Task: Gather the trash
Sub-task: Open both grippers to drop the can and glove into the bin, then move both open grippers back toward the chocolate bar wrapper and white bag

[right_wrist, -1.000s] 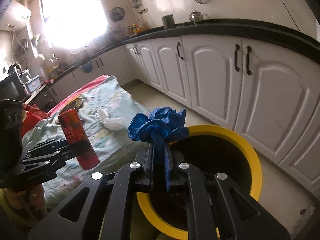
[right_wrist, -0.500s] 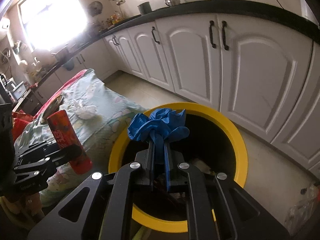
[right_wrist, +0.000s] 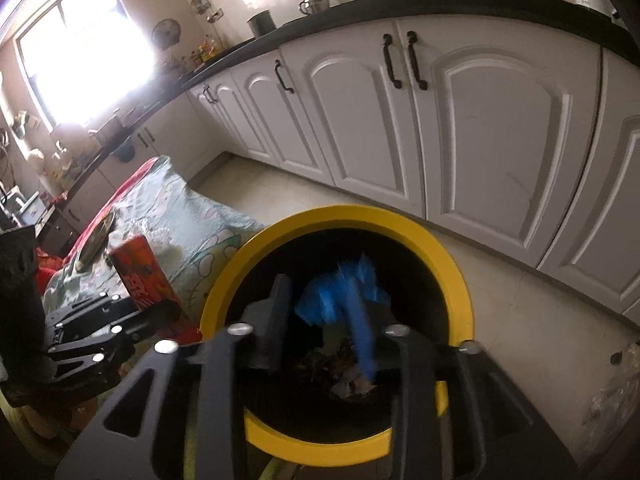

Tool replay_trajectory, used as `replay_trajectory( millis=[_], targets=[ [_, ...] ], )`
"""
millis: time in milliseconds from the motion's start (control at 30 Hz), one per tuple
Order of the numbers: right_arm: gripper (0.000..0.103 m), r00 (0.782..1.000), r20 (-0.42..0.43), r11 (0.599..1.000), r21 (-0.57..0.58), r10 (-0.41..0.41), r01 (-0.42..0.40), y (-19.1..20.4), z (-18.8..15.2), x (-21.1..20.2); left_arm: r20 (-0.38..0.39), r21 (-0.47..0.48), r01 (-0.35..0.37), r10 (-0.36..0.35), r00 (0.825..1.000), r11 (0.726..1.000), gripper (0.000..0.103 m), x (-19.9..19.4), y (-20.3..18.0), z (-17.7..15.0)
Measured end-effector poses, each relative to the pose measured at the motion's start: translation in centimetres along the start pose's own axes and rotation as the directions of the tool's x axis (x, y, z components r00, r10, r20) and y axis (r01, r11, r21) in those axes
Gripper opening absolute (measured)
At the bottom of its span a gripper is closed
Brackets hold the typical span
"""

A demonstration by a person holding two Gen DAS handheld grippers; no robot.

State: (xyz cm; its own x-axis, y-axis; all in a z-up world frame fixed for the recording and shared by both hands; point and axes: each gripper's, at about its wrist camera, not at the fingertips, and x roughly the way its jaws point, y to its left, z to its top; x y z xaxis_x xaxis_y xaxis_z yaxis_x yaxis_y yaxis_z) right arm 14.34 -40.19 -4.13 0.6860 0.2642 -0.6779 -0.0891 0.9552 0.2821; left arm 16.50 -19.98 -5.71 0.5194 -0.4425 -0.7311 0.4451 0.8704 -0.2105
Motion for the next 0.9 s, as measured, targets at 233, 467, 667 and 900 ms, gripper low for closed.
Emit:
replay_trajectory(
  millis=[233,467,667,900],
  targets=[
    [0.045,0.999,0.034,0.999,0.032,-0.009,0.008,-0.5,0.3,-0.5,0.016,-0.079,-0.011,0.012,1.000,0.997,0.085,-0.9,1.9,-0.3],
    [0.059,0.997,0.074,1.000,-0.022,0.009,-0.008,1.8,0.7,-1.0,0.085,-0.151,-0.129,0.143,0.986,0.980,0.092,-4.1,4.9,-0.7],
    [0.065,0.995,0.086,0.990,-0.135,0.057,-0.045,6.0,1.1,-0.6,0.147,-0.207,-0.253,0.285,0.947,0.945,0.092,-7.2,8.4,-1.2],
    [0.065,0.991,0.067,0.962,-0.257,0.112,-0.092,11.2,1.6,0.5,0.176,-0.292,-0.330,0.389,0.904,0.898,0.092,-10.1,12.8,-1.9]
  ],
)
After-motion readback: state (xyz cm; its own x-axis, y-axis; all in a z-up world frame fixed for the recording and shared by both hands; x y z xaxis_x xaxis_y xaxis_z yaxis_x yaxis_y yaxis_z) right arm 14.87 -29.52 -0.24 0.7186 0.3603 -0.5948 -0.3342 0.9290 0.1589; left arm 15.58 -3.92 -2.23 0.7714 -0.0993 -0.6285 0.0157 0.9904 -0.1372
